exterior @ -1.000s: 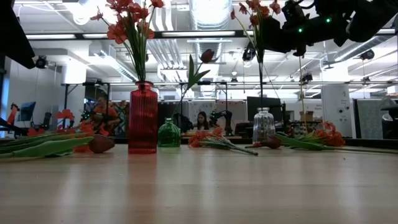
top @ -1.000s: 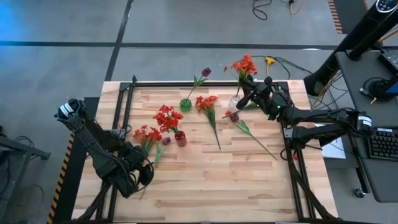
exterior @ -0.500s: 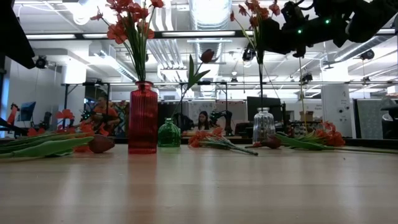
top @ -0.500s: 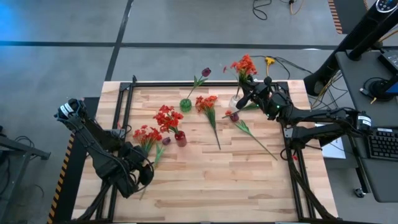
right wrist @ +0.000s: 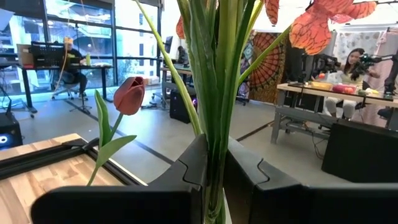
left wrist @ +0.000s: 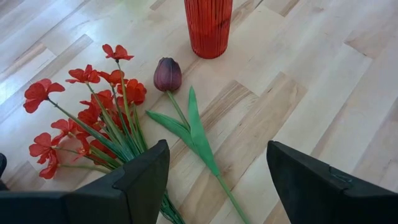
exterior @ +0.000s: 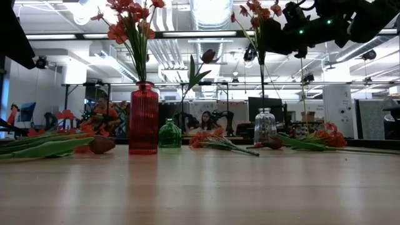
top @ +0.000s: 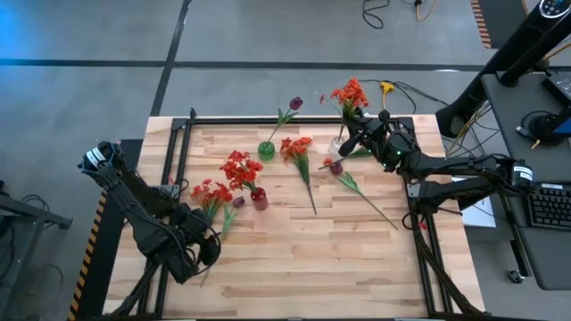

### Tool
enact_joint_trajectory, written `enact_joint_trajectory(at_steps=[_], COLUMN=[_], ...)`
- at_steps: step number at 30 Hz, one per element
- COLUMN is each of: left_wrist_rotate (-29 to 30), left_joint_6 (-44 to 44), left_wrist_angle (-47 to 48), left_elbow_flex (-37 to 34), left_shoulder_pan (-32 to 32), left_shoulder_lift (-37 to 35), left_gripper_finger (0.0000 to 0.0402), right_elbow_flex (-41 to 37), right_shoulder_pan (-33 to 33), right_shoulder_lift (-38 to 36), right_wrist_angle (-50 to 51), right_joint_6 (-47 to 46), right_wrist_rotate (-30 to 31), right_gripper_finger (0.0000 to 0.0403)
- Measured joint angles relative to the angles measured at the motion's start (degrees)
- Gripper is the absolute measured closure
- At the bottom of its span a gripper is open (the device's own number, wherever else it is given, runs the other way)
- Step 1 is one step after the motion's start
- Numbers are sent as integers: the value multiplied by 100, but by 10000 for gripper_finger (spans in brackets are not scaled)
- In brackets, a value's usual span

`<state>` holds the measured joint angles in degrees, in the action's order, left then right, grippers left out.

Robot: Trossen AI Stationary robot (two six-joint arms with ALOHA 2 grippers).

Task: Sort flowers into vase by color
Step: Put the bottom orange flowers into the transparent vase

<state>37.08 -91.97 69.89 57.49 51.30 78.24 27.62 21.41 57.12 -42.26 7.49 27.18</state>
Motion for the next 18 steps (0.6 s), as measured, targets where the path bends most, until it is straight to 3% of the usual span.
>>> enact_joint_trajectory(at_steps=[5, 18], left_wrist_rotate=[0, 0], left_joint_6=[0, -1], left_wrist_angle=[0, 0], left_elbow_flex=[0, 0], left_shoulder_pan=[-1, 1], left_shoulder_lift=[0, 0], left_gripper_finger=[151, 151], right_elbow_flex=[0, 0], right_shoulder_pan=[0, 0], right_shoulder_lift=[0, -1], right_wrist_angle=[2, 2], right_joint_6=[-12, -85], right_wrist_rotate=[-1, 138], right_gripper_finger=[361, 264])
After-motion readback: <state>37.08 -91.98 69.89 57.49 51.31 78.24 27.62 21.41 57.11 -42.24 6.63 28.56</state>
